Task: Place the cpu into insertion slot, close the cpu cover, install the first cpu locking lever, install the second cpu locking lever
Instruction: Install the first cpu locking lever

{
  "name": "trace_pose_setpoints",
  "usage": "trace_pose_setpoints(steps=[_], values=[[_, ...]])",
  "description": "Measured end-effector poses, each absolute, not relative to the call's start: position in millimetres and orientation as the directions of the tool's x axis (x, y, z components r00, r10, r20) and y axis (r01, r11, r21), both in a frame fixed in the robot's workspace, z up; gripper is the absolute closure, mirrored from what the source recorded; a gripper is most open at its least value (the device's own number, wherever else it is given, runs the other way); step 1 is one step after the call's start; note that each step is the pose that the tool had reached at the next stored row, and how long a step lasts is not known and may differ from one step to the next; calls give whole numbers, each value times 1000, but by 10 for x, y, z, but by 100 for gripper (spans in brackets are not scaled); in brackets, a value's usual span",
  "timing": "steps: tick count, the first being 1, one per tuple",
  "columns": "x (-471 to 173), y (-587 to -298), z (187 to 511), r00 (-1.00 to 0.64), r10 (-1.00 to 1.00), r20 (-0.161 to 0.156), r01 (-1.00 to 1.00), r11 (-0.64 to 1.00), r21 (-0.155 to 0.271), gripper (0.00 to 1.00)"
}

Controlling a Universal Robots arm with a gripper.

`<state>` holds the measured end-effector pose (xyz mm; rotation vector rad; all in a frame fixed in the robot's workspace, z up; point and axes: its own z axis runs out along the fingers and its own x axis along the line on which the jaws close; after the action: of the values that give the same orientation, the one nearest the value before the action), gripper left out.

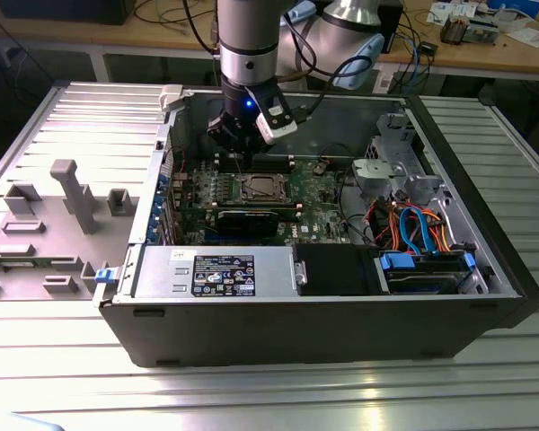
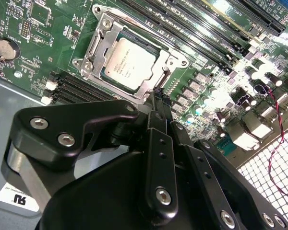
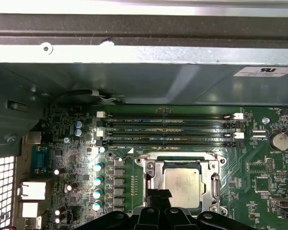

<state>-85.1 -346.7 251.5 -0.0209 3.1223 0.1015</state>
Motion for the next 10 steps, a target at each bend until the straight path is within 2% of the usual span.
trace_pose_setpoints(steps=[10], values=[[-889, -3467, 2515, -1000, -12, -18, -14, 998, 65, 89]])
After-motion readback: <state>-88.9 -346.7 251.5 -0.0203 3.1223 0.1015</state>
